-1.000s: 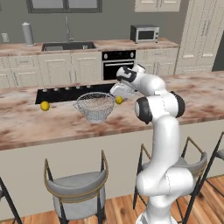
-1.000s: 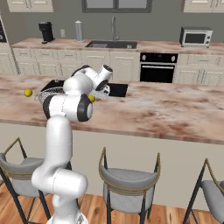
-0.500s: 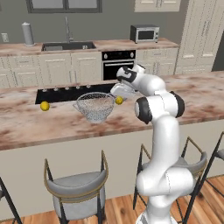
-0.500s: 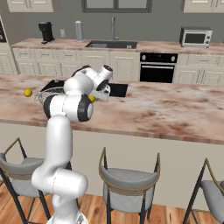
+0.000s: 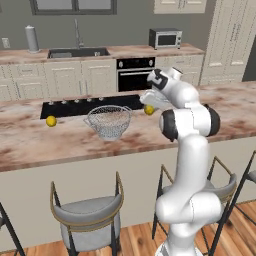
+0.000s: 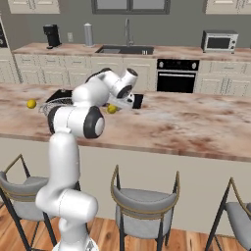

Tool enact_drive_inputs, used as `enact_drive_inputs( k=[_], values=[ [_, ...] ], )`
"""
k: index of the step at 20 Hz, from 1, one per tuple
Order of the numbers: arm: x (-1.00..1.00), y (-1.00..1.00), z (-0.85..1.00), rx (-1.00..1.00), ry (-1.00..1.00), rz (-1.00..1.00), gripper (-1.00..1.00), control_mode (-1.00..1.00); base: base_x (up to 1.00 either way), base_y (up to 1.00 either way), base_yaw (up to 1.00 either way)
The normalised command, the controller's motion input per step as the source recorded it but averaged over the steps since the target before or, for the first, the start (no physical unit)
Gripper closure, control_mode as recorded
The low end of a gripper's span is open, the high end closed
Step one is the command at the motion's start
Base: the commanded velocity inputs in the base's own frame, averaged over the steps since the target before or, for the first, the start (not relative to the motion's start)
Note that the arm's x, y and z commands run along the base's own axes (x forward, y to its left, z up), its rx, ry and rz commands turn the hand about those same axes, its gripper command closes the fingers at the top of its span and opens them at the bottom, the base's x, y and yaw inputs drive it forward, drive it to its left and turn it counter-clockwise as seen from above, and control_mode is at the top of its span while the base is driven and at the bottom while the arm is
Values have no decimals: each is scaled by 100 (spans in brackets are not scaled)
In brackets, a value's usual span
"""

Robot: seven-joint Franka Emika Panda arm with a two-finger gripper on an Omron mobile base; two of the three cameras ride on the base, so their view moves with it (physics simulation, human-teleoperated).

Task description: Place the lemons inside the fridge drawer. Close the drawer after placing the vegetables.

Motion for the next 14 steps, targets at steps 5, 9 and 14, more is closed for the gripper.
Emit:
enact_drive_inputs(
  k=[5, 9, 14],
  values=[
    [-75, -56, 61, 0, -11, -11, 100, -100, 0, 0, 0],
    [-100, -28, 64, 0, -17, -9, 100, -100, 0, 0, 0],
    [-100, 0, 47, -5, -13, -5, 100, -100, 0, 0, 0]
  ],
)
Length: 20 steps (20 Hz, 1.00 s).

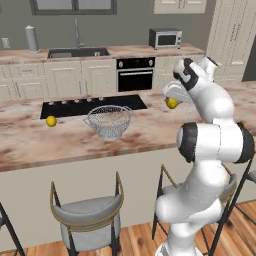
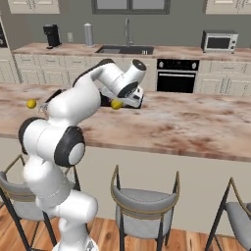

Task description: Place the lemons inside the fridge drawer. Close the drawer after placing the vegetables.

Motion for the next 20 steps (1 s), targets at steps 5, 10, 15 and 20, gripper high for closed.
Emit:
enact_drive_inputs(
  k=[5, 10, 15, 20],
  values=[
    [-100, -2, 27, -4, -16, -5, 100, -100, 0, 0, 0],
    [-100, 0, 4, -6, -12, -4, 100, -100, 0, 0, 0],
    [-100, 6, 7, -11, -3, -6, 100, -100, 0, 0, 0],
    [-87, 22, 37, -14, 0, -10, 100, -100, 0, 0, 0]
  ],
)
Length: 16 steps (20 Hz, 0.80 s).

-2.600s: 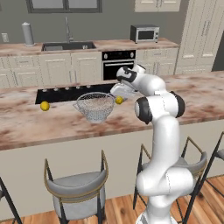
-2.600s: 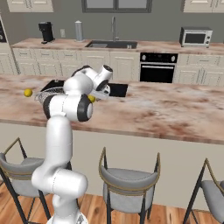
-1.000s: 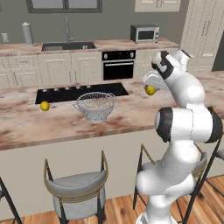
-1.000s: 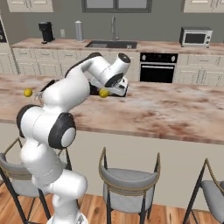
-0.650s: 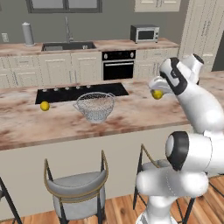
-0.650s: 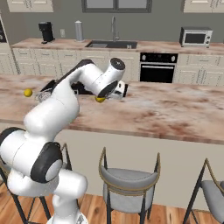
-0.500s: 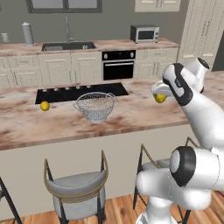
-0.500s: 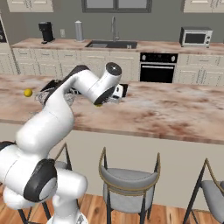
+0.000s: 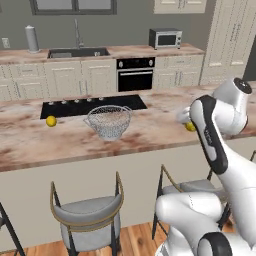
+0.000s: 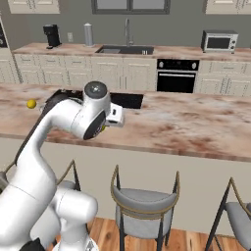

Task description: Place the lemons inside the fridge drawer. Close the drawer after placing the vegetables.

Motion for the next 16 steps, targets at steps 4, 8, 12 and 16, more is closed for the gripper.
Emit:
enact_drive_inputs(
  k=[4, 8, 12, 16],
  values=[
    [-41, 40, 15, -10, 0, -7, 100, -100, 0, 0, 0],
    [0, 16, 0, -2, 0, 0, 100, -100, 0, 0, 0],
    [-1, 0, 0, 0, -2, 0, 100, 100, -30, -11, -19],
    [0, 0, 0, 0, 0, 0, 100, 100, -43, -50, -57]
  ],
)
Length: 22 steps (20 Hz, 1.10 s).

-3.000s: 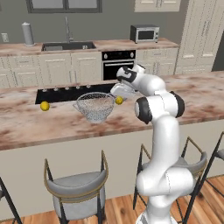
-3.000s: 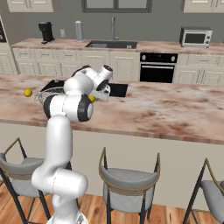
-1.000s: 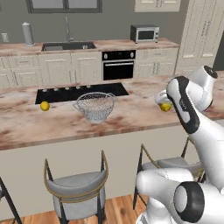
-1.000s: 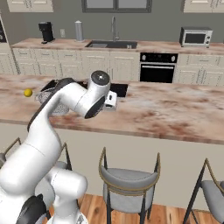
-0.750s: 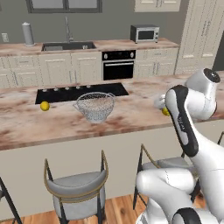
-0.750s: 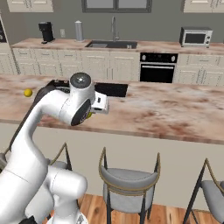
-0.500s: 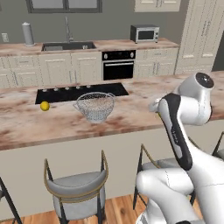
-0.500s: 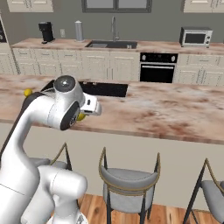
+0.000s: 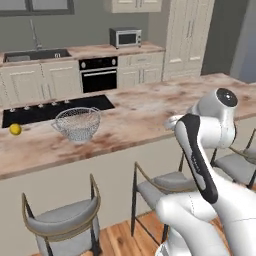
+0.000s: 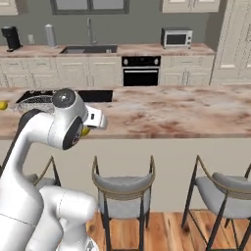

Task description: Place the lemons inside the fridge drawer. Close the drawer after placing the vegetables.

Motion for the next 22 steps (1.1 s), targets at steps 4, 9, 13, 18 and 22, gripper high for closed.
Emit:
enact_drive_inputs(
  k=[4, 9, 13, 18, 22],
  values=[
    [0, 0, 0, 0, 0, 0, 100, 100, -31, -54, -67],
    [0, 0, 0, 0, 0, 0, 100, 100, -4, -61, -73],
    [0, 0, 0, 0, 0, 0, 100, 100, 0, -60, -75],
    [0, 0, 0, 0, 0, 0, 100, 100, 0, -50, -76],
    [0, 0, 0, 0, 0, 0, 100, 100, 14, -43, -73]
  ],
)
